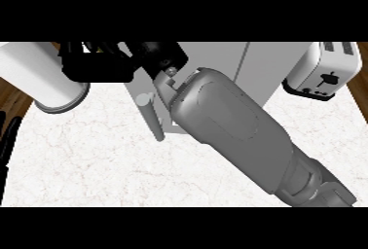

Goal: Pick up the wine, place it into the cabinet and close the cabinet

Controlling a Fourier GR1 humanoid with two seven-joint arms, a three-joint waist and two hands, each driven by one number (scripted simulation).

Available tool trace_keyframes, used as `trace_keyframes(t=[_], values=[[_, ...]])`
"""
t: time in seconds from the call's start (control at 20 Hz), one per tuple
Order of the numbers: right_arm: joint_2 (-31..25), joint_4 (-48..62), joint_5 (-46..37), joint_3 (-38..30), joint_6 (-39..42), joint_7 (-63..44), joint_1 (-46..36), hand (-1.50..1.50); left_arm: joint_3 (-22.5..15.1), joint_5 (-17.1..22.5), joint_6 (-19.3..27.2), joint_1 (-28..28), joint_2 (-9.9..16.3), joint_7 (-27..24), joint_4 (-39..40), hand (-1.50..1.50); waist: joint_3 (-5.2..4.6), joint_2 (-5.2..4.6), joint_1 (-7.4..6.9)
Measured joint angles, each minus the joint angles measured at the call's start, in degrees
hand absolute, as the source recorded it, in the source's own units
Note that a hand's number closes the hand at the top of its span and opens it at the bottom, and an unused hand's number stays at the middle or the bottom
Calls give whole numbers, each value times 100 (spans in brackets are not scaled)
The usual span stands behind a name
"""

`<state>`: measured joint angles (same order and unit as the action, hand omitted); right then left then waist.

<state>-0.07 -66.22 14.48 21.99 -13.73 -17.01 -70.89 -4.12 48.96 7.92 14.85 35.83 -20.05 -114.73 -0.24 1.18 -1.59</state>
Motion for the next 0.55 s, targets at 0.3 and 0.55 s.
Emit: trace_keyframes(t=[0.3,0.55], values=[[-115,216,-148,3,349,582,97,150,4,-82,-5,-98,-29,74,26,-150,-34,85,-45],[-223,287,-256,45,527,827,138,150,-39,-169,51,-178,-98,88,34,-150,-58,117,-55]])
